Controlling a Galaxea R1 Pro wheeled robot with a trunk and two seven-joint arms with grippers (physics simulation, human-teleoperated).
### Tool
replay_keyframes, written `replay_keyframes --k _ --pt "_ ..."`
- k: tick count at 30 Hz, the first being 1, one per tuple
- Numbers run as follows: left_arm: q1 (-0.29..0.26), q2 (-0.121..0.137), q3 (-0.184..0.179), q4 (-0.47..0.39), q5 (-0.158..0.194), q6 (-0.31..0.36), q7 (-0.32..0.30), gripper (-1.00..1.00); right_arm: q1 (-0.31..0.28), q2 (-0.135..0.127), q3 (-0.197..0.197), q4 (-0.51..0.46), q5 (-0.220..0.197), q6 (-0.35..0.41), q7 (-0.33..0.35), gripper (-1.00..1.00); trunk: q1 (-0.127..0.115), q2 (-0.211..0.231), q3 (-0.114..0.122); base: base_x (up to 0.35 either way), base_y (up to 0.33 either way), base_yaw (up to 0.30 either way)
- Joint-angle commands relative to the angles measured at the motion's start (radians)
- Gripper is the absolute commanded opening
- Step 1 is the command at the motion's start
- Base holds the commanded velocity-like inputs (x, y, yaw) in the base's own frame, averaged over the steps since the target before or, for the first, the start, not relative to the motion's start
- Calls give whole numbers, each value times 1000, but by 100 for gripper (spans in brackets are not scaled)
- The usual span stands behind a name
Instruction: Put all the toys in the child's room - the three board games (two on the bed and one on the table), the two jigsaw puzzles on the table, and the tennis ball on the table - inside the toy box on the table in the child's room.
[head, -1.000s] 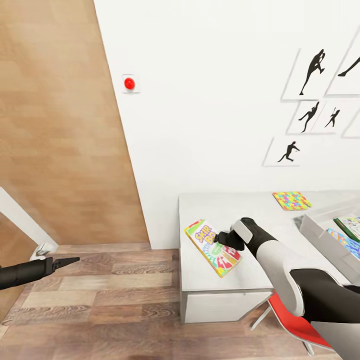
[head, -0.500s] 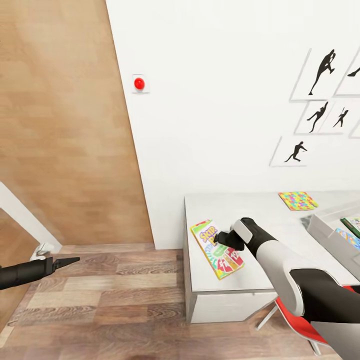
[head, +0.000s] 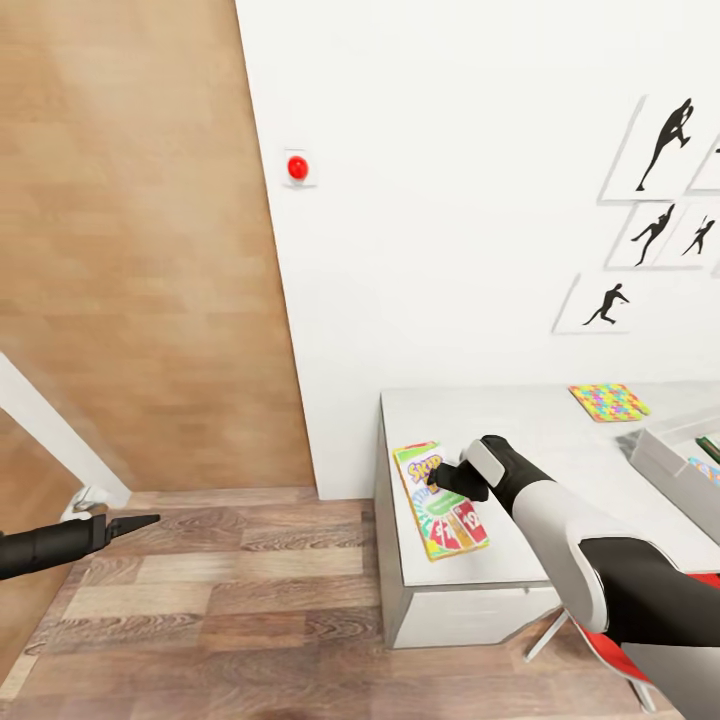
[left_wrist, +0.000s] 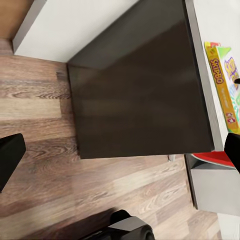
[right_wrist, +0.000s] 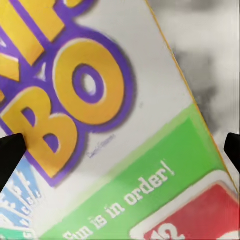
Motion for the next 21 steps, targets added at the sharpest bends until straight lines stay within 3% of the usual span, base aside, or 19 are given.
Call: replay_keyframes --k 1,21 --pt "-1 -1 0 0 4 6 -1 100 -1 0 3 -1 -11 3 -9 100 1 -2 -2 1 90 0" --pt "0 -10 1 0 3 6 -1 100 0 -1 3 -1 -11 4 -9 100 1 -2 -2 0 106 0"
